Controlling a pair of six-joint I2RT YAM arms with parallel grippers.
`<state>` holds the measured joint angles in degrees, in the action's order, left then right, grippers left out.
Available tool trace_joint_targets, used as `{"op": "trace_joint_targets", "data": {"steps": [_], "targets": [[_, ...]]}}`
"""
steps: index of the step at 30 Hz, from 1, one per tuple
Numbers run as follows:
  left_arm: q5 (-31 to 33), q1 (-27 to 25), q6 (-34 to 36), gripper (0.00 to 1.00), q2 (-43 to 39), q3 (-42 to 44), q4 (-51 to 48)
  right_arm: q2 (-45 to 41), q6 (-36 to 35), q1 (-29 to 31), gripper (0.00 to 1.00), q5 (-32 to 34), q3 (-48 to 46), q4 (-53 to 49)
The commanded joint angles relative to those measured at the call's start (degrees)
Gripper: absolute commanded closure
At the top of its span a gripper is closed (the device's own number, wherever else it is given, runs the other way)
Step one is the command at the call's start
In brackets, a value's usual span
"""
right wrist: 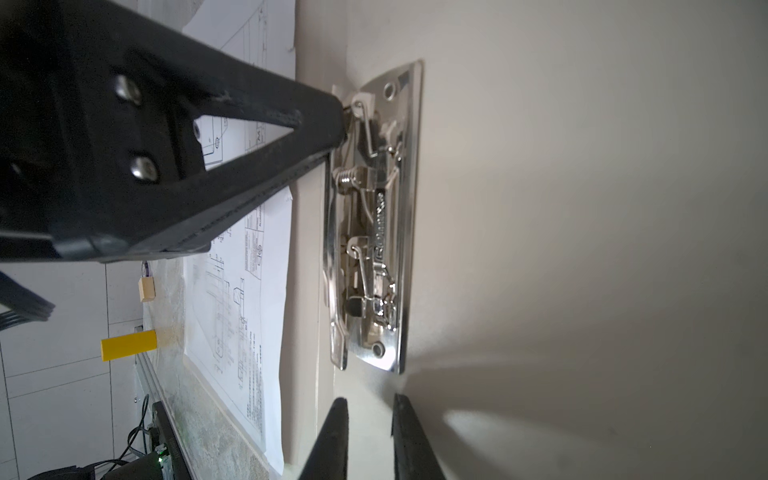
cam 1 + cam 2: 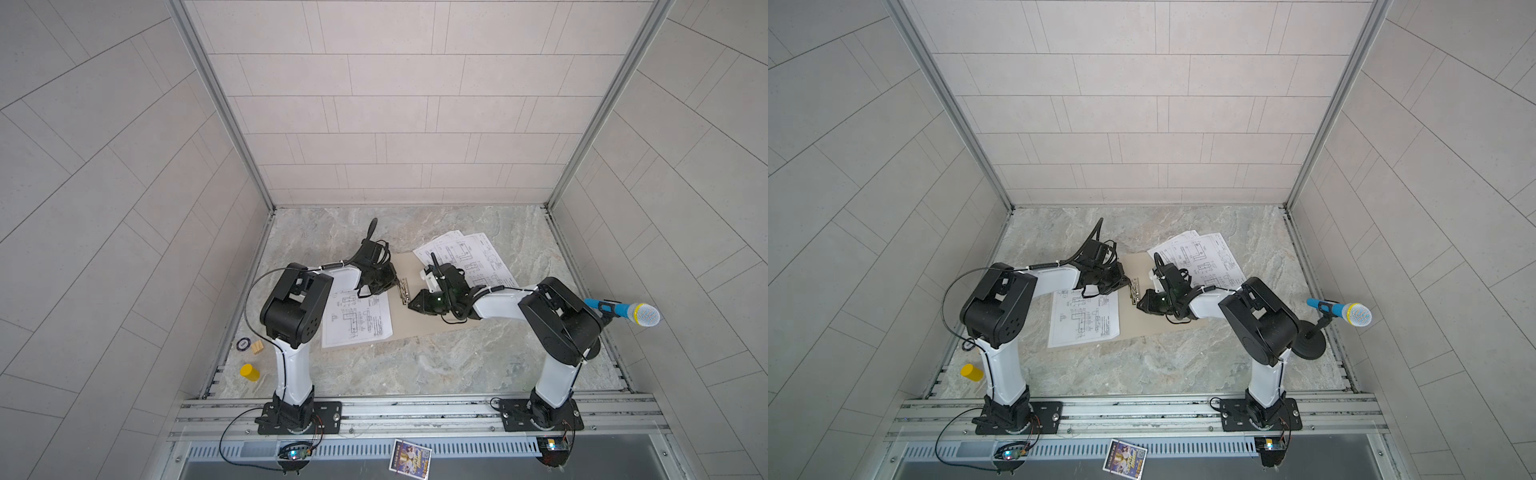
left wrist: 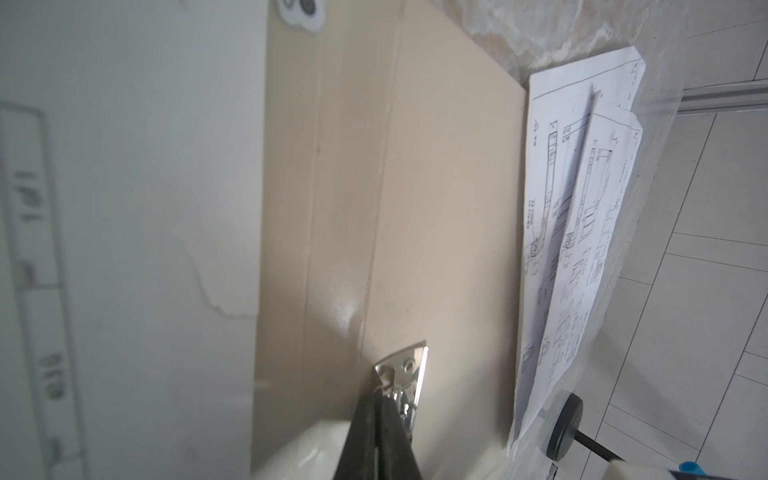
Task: Put the files into the folder
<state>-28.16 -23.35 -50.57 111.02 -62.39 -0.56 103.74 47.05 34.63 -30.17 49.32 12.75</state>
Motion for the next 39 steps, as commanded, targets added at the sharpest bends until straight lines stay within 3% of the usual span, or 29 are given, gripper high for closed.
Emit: {"op": "trace_joint_targets", "data": {"steps": [1, 39], "targets": [[0.7, -0.3, 1.0, 0.97, 0.8, -0.5, 0.8, 0.6, 0.9, 0.4, 0.8, 0.6, 1.6, 0.8], [0.6, -0.3, 2.1, 0.97, 0.2, 0.3, 0.8, 4.5, 2.3, 0.5, 0.91, -0.8, 5.2, 1.3]]}}
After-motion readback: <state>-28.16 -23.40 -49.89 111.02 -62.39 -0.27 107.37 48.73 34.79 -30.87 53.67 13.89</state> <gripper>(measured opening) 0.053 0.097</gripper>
